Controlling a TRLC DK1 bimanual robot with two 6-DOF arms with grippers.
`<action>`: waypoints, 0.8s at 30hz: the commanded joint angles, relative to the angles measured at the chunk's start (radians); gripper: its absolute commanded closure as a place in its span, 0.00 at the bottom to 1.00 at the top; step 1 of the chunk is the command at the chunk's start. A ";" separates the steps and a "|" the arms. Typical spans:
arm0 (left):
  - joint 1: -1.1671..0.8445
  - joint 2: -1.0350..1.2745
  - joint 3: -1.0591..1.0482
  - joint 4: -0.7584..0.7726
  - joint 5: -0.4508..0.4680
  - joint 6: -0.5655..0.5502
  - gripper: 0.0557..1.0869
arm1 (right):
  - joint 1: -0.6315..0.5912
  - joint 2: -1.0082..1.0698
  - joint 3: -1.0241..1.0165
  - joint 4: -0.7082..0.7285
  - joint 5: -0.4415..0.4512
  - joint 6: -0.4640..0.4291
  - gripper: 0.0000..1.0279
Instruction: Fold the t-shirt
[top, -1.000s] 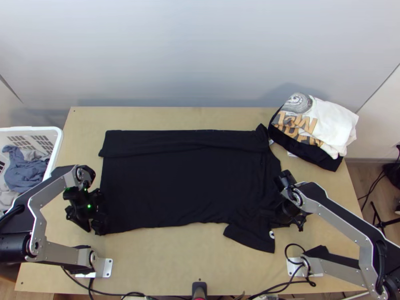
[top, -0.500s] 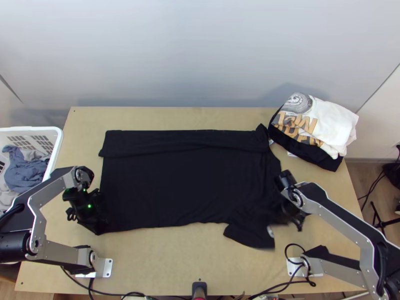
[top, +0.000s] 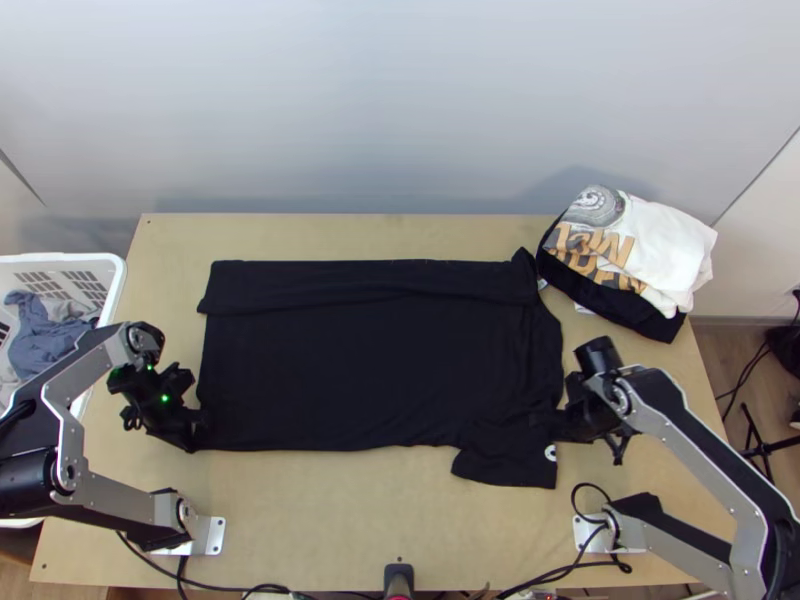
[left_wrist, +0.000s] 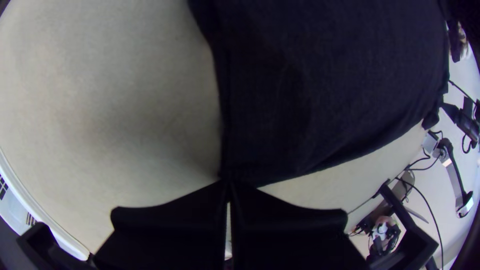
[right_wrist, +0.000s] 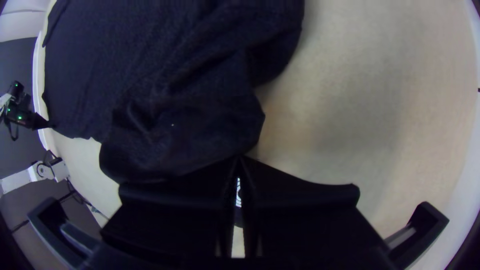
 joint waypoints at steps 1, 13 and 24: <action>0.037 0.007 0.016 -0.017 0.045 0.005 0.96 | -0.058 -0.055 0.053 -0.100 -0.005 -0.065 0.97; 0.018 -0.033 0.074 -0.055 0.109 -0.027 0.96 | -0.035 -0.087 0.158 -0.217 -0.014 -0.070 0.97; 0.031 0.025 0.279 -0.095 0.160 -0.118 0.96 | -0.054 0.024 0.302 -0.224 -0.017 -0.056 0.97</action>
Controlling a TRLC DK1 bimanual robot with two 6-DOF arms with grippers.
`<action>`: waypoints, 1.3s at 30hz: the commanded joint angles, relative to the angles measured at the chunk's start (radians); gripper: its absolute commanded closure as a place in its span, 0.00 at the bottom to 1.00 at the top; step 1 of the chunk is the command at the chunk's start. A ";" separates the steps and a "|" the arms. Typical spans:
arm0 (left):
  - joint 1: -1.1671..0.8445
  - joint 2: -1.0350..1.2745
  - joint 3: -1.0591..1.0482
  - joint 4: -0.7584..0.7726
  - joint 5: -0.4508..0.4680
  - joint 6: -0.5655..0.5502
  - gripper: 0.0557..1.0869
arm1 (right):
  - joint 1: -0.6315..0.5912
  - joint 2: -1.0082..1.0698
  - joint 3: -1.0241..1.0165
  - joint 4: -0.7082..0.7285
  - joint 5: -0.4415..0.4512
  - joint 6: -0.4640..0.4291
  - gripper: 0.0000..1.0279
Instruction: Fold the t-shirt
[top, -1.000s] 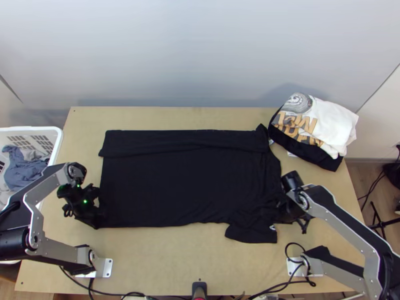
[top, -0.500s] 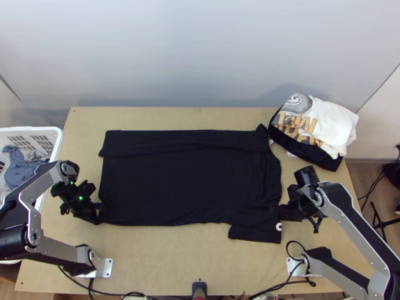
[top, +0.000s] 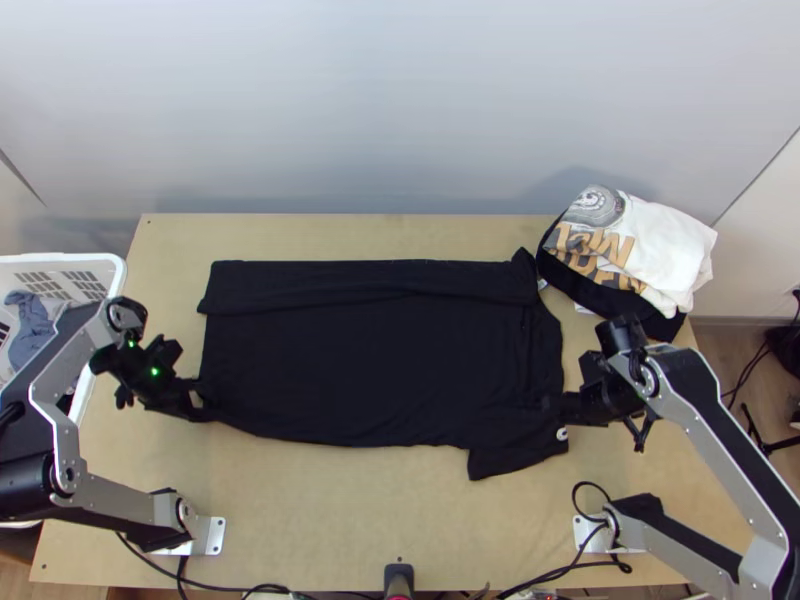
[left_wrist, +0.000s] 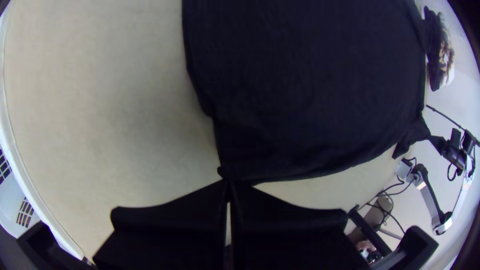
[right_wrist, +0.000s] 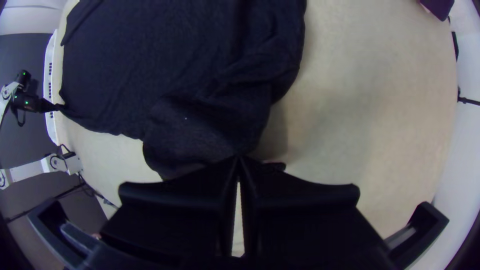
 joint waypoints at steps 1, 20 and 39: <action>0.012 0.048 0.134 -0.027 0.025 -0.052 0.96 | -0.017 0.073 0.096 -0.009 -0.003 0.008 0.97; 0.020 0.124 0.349 -0.102 0.045 -0.073 0.96 | -0.098 0.380 0.417 0.014 0.193 0.044 0.97; -0.014 0.260 0.591 -0.079 0.069 -0.215 0.96 | -0.057 0.506 0.610 0.086 0.232 0.128 0.97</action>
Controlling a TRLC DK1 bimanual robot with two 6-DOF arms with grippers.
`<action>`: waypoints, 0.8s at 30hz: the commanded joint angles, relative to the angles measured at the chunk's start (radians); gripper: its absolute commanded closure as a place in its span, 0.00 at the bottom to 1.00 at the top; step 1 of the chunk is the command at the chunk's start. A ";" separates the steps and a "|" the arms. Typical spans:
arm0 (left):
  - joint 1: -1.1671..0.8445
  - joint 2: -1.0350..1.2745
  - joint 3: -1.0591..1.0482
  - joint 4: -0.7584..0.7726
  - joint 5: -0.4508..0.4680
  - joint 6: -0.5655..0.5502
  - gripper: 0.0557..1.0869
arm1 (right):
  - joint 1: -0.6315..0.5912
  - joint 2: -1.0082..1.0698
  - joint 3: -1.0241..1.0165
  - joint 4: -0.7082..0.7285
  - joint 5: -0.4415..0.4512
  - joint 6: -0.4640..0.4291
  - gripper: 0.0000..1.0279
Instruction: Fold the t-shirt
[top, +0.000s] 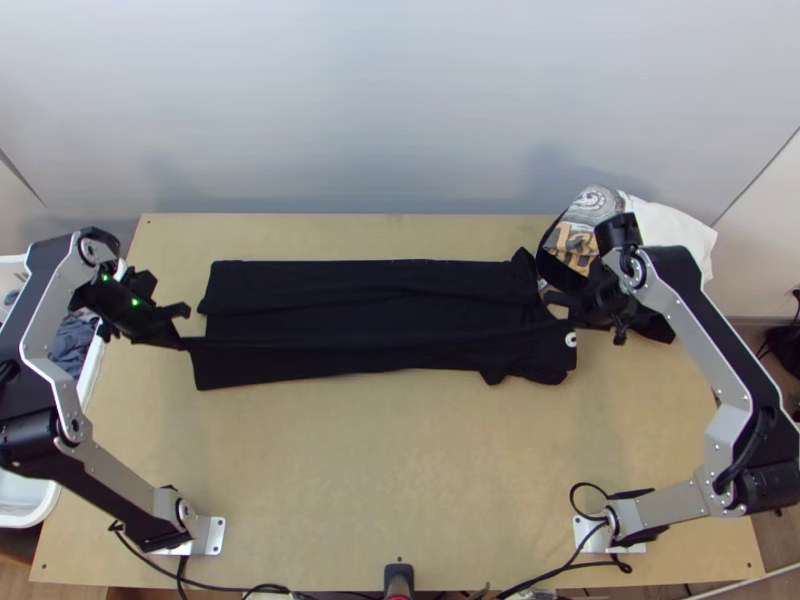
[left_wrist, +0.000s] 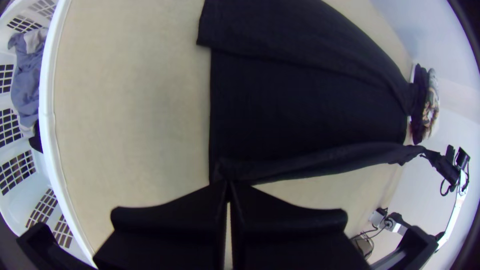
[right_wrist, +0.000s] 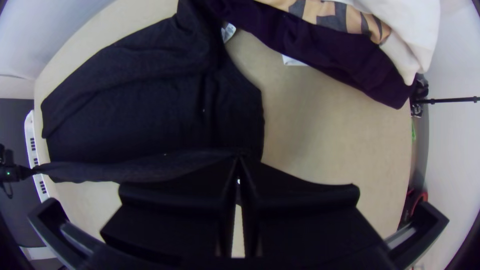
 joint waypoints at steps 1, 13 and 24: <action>-0.030 0.077 0.113 0.027 0.006 -0.083 0.96 | 0.028 0.051 0.086 0.032 0.020 0.021 0.97; -0.099 0.232 0.343 0.043 0.005 -0.177 0.96 | 0.057 0.132 0.213 0.111 0.059 0.032 0.97; -0.099 0.356 0.523 0.037 0.005 -0.209 0.96 | 0.066 0.178 0.266 0.272 0.086 0.026 0.97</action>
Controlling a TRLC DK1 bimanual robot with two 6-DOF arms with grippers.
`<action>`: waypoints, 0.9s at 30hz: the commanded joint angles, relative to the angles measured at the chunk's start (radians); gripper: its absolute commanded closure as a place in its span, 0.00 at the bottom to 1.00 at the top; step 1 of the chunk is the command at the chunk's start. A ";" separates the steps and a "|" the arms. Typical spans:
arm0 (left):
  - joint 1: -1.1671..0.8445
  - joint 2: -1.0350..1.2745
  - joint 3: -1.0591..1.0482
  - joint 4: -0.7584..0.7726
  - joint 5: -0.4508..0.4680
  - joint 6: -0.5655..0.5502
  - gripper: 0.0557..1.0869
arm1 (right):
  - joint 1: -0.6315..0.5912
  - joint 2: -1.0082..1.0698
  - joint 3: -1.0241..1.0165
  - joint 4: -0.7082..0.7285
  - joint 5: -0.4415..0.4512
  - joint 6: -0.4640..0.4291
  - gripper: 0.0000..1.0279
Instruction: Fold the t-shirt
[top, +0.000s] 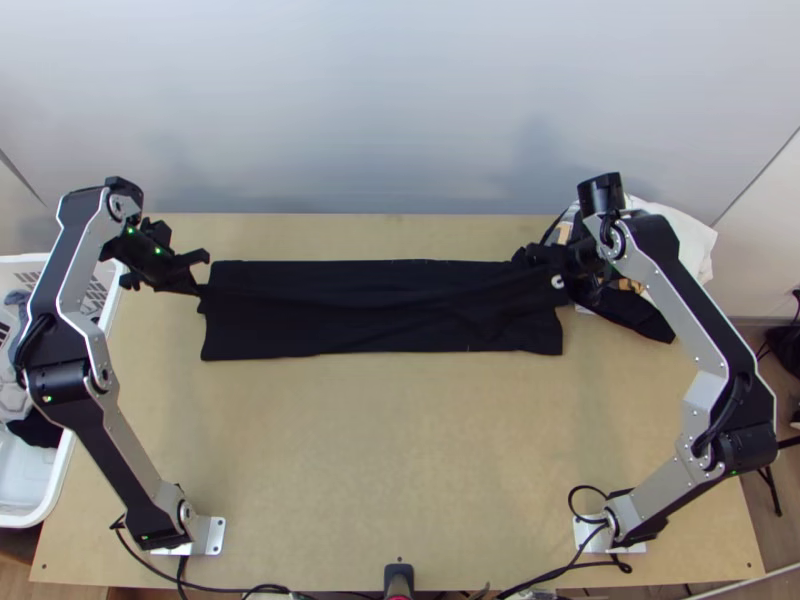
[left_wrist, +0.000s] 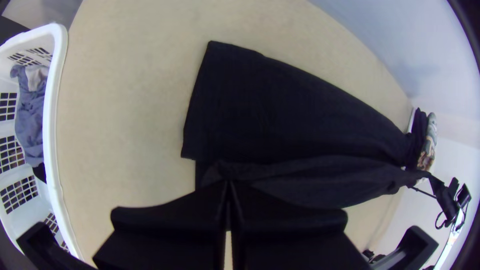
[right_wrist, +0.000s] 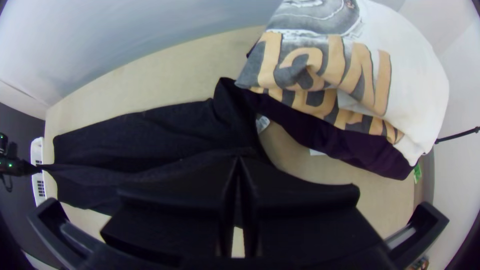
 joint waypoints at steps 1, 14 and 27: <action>-0.004 0.080 0.119 -0.002 -0.002 -0.019 0.96 | 0.008 0.037 0.052 0.086 0.019 -0.005 0.97; -0.004 0.156 0.259 -0.001 -0.008 -0.068 0.04 | 0.061 0.033 0.083 0.131 0.134 -0.008 0.17; 0.137 0.048 0.254 0.071 0.220 -0.021 0.05 | 0.085 -0.299 0.016 0.321 0.157 -0.033 0.03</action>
